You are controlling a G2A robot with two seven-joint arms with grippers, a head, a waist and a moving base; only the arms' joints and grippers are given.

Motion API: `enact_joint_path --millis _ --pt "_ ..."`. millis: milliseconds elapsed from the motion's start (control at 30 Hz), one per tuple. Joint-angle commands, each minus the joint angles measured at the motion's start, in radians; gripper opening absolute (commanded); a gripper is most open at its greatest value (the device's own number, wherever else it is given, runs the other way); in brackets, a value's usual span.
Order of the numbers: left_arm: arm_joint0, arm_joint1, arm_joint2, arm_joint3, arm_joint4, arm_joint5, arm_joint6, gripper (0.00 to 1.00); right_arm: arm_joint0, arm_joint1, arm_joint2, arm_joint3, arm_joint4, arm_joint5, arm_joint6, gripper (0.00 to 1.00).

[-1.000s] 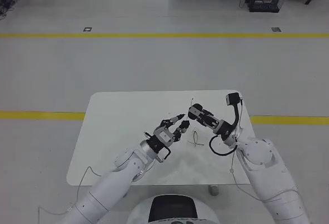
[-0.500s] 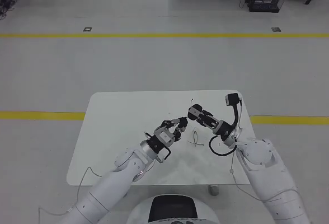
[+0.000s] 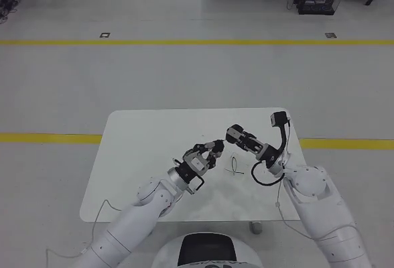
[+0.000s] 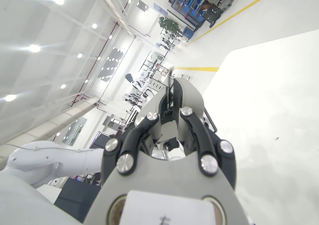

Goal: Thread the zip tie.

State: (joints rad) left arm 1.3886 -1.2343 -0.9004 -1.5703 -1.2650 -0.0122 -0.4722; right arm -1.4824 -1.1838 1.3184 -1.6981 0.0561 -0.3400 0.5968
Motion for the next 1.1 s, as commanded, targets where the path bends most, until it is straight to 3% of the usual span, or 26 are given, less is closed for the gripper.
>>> enact_joint_path --millis 0,300,433,700,767,833,933,1067 --pt "0.001 0.003 -0.005 -0.001 0.061 -0.022 0.015 0.00 -0.001 0.001 0.006 0.006 0.013 0.000 -0.001 1.00" --pt "0.019 0.027 -0.047 -0.022 0.378 -0.107 0.019 0.00 0.001 0.006 0.050 0.054 0.149 0.000 0.069 1.00" --pt "0.023 0.037 -0.057 -0.026 0.492 -0.136 -0.042 0.00 0.009 0.009 0.057 0.076 0.211 0.020 0.119 1.00" --pt "0.023 0.037 -0.057 -0.026 0.492 -0.136 -0.042 0.00 0.009 0.009 0.057 0.076 0.211 0.020 0.119 1.00" --pt "0.015 0.041 -0.052 -0.029 0.626 -0.163 -0.007 0.00 0.009 0.009 0.057 0.076 0.211 0.020 0.119 1.00" --pt "0.018 0.040 -0.054 -0.020 0.582 -0.184 -0.051 0.00 0.009 0.009 0.057 0.076 0.211 0.020 0.119 1.00" --pt "-0.002 0.049 -0.067 0.018 0.714 -0.237 -0.081 0.00 0.009 0.009 0.057 0.076 0.211 0.020 0.119 1.00" --pt "-0.003 0.056 -0.076 0.049 0.803 -0.311 -0.120 0.00 0.009 0.009 0.057 0.076 0.211 0.020 0.119 1.00"
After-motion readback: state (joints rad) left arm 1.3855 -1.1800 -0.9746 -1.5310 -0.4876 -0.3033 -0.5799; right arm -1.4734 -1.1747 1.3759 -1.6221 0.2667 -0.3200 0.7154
